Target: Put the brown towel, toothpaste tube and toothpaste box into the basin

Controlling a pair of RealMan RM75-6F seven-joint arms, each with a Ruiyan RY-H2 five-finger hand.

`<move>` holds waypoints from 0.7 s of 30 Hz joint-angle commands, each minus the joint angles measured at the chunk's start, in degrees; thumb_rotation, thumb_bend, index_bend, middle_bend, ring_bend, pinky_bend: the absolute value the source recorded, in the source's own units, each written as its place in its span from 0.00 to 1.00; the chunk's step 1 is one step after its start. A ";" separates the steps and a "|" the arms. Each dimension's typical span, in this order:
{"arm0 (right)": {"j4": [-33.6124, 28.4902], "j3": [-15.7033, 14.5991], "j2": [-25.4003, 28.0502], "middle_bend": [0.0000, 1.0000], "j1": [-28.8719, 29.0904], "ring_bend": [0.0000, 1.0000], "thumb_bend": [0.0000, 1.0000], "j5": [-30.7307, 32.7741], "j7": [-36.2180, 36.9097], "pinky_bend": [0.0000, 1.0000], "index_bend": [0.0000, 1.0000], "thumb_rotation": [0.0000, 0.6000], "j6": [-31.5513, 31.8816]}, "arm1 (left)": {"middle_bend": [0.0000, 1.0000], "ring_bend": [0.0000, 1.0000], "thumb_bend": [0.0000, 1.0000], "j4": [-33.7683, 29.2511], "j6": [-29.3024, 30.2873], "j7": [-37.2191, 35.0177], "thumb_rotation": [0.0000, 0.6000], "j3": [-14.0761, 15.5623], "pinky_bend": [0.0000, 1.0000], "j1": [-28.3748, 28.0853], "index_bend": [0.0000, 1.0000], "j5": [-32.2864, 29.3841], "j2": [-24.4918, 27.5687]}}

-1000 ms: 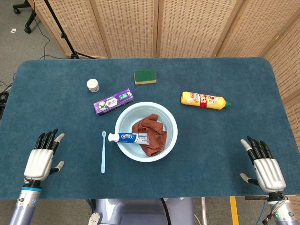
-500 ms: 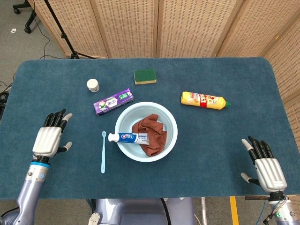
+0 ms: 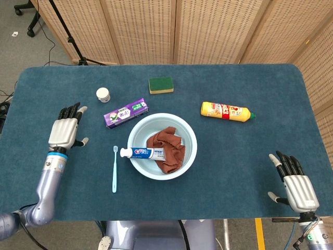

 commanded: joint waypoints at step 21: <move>3.50 1.15 -0.78 0.00 1.89 0.00 0.10 5.07 3.60 0.00 0.00 1.00 -5.64 | 0.00 0.00 0.25 24.78 -5.35 9.66 1.00 -4.36 0.00 -20.77 0.15 -18.99 -20.25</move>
